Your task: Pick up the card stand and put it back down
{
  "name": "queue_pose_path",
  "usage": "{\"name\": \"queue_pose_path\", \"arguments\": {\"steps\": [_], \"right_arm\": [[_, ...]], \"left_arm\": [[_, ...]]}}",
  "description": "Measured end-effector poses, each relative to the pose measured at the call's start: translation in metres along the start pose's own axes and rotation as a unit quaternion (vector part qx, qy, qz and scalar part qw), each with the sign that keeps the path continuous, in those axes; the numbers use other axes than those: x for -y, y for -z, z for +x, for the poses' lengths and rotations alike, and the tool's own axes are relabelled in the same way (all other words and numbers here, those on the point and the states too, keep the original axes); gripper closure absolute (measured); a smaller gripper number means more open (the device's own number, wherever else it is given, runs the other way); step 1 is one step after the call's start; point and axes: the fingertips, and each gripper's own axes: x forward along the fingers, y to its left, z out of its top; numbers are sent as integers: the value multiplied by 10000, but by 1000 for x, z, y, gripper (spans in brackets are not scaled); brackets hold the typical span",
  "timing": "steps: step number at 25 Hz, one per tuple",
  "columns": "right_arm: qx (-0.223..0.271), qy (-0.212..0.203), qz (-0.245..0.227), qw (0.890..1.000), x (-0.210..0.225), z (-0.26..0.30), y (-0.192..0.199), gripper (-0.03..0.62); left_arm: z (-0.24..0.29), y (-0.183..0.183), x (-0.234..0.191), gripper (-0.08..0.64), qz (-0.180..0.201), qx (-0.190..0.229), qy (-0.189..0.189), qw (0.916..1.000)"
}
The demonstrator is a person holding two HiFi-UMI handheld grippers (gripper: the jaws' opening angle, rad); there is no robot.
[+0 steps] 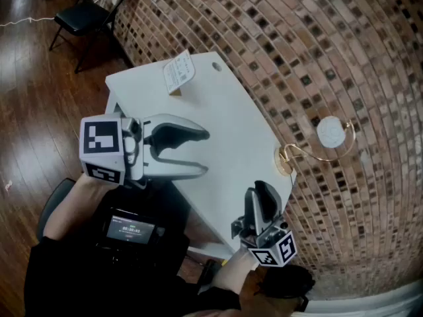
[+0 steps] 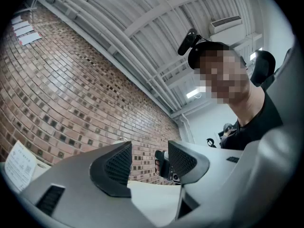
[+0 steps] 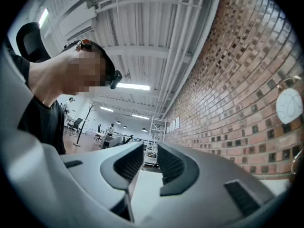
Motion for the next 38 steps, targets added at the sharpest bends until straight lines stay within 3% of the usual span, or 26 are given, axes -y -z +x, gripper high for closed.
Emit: {"name": "queue_pose_path", "arguments": {"steps": [9, 15, 22, 28, 32, 38], "right_arm": [[-410, -381, 318, 9979, 13, 79, 22, 455], [-554, -401, 611, 9958, 16, 127, 37, 433], [-872, -312, 627, 9937, 27, 158, 57, 393], [-1141, -318, 650, 9908, 40, 173, 84, 393], [-1373, -177, 640, 9883, 55, 173, 100, 380], [-1539, -71, 538, 9866, 67, 181, 110, 370]], "left_arm": [[-46, -39, -34, 327, 225, 378, -583, 9973], [-87, -54, -60, 327, 146, 752, -1163, 9903], [-110, -59, -75, 290, 95, 925, -1534, 9838], [-96, -53, -88, 272, 225, 673, -1687, 9831], [-92, -34, -98, 226, 99, 403, -1778, 9832], [-99, -31, -99, 223, 99, 253, -1883, 9817]]}}
